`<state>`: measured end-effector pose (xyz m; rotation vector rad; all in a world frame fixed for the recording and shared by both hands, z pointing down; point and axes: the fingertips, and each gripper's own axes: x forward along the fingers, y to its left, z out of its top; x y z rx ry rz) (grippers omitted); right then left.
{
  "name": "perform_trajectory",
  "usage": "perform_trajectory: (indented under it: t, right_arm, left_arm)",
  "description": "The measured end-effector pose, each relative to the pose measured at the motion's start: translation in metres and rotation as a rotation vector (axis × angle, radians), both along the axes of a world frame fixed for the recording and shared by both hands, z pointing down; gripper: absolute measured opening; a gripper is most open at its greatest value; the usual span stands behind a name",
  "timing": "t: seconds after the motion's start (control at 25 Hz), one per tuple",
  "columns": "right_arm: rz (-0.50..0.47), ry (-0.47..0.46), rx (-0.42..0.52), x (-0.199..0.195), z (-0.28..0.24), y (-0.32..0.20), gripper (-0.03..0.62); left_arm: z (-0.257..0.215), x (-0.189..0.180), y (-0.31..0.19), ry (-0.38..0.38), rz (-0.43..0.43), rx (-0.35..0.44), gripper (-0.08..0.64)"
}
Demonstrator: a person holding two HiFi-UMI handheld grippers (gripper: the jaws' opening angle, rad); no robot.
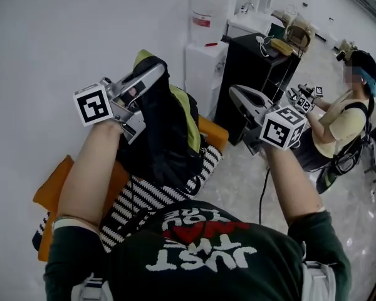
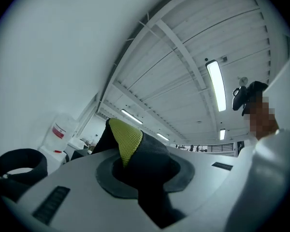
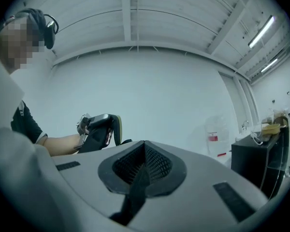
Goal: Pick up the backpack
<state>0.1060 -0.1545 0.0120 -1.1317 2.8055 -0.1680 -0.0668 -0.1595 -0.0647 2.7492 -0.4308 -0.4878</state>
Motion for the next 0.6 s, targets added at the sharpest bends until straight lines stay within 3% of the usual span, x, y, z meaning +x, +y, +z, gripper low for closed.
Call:
perform_trajectory:
  t: [0.32,0.6]
  right_arm:
    - [0.012,0.015,0.066,-0.019,-0.089,-0.035,0.026]
    - [-0.004,0.022,0.084,-0.030,-0.122,-0.046,0.026]
  left_arm:
    - [-0.076,-0.028,-0.027,-0.045,-0.080,0.024,0.072]
    - [-0.111,-0.022,-0.022,-0.045,-0.071,0.055,0.069]
